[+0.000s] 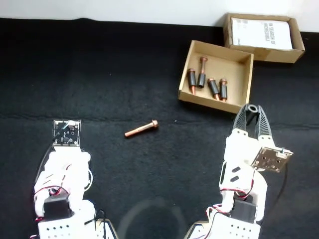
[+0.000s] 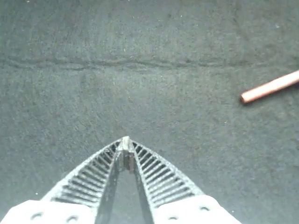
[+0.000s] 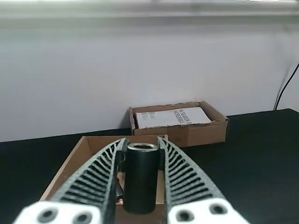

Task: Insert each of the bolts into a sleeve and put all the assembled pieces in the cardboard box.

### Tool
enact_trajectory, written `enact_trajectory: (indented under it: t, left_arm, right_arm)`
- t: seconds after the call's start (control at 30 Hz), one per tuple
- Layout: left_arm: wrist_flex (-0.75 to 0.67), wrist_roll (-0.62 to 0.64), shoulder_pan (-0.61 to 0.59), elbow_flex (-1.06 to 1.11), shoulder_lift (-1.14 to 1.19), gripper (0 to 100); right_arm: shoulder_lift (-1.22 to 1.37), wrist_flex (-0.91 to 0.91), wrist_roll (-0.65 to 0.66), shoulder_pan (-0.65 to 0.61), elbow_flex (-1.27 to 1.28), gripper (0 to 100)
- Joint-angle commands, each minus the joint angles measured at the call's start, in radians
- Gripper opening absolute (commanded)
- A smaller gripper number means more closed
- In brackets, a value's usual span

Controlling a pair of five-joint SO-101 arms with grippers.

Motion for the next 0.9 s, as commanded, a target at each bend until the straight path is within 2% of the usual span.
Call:
enact_trajectory:
  t: [0.0,0.07,0.27,0.5,0.63,0.77,0.8,0.87]
  left_arm:
    - [0.038,0.002,0.018,-0.104,0.116,1]
    - [0.051,0.002,0.018,-0.171,0.242,1]
    - [0.058,0.003,0.067,-0.492,0.754,1]
    - [0.284,0.084,0.251,-0.888,1.395,1]
    - [0.365,0.115,0.331,-1.116,1.698,1]
    - [0.39,0.104,0.375,-1.328,1.922,1]
    - [0.39,0.077,0.39,-1.377,1.962,1]
    - [0.402,-0.063,0.435,-1.455,2.018,1]
  right_arm:
    - [-0.018,-0.116,0.002,0.005,0.102,0.6]
    - [-0.007,-0.177,0.038,-0.001,0.139,0.6]
    - [-0.008,-0.186,0.061,-0.053,0.134,0.6]
    - [-0.004,-0.179,0.06,-0.053,0.134,0.6]
    - [-0.004,-0.177,0.058,-0.051,0.134,0.6]
    - [-0.004,-0.177,0.057,-0.048,0.134,0.6]
    - [-0.004,-0.171,0.057,-0.048,0.134,0.6]
    - [-0.004,-0.148,0.057,-0.047,0.134,0.6]
